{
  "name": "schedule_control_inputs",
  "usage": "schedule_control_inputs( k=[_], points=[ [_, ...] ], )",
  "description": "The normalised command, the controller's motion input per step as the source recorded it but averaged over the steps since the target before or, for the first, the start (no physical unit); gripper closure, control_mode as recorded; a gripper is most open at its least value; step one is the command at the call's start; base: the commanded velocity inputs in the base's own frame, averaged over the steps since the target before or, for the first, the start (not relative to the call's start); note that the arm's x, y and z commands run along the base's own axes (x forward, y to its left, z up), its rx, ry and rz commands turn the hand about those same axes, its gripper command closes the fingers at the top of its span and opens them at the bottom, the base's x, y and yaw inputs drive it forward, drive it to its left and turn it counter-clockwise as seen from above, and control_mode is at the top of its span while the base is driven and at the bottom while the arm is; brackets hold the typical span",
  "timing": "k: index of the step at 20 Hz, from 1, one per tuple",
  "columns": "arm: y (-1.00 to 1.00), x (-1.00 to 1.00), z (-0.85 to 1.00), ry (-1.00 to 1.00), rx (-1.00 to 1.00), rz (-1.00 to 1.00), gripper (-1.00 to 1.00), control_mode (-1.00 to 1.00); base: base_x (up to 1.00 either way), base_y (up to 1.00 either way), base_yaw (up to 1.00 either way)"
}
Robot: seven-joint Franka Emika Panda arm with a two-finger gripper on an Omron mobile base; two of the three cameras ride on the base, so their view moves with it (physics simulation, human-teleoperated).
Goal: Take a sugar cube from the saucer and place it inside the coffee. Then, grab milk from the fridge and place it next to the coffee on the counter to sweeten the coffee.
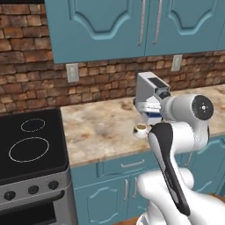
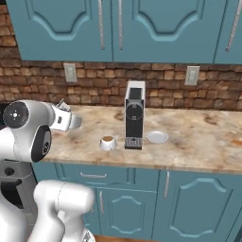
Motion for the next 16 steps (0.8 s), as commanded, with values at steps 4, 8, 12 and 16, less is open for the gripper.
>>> schedule_control_inputs(
  k=[4, 8, 12, 16],
  points=[
    [0.00, 0.00, 0.00, 0.00, 0.00, 0.00, 1.00, 1.00, 0.36, -0.05, 0.00],
    [0.03, 0.22, 0.00, 0.00, 0.00, -0.05, 1.00, -1.00, 0.10, 0.00, 0.00],
    [0.48, 0.04, -0.19, 0.04, 0.00, -0.33, 1.00, -1.00, 0.00, 0.00, 0.00],
    [0.89, 0.00, -0.49, 0.06, 0.00, -0.53, 1.00, -1.00, 0.00, 0.00, 0.00]
  ],
)
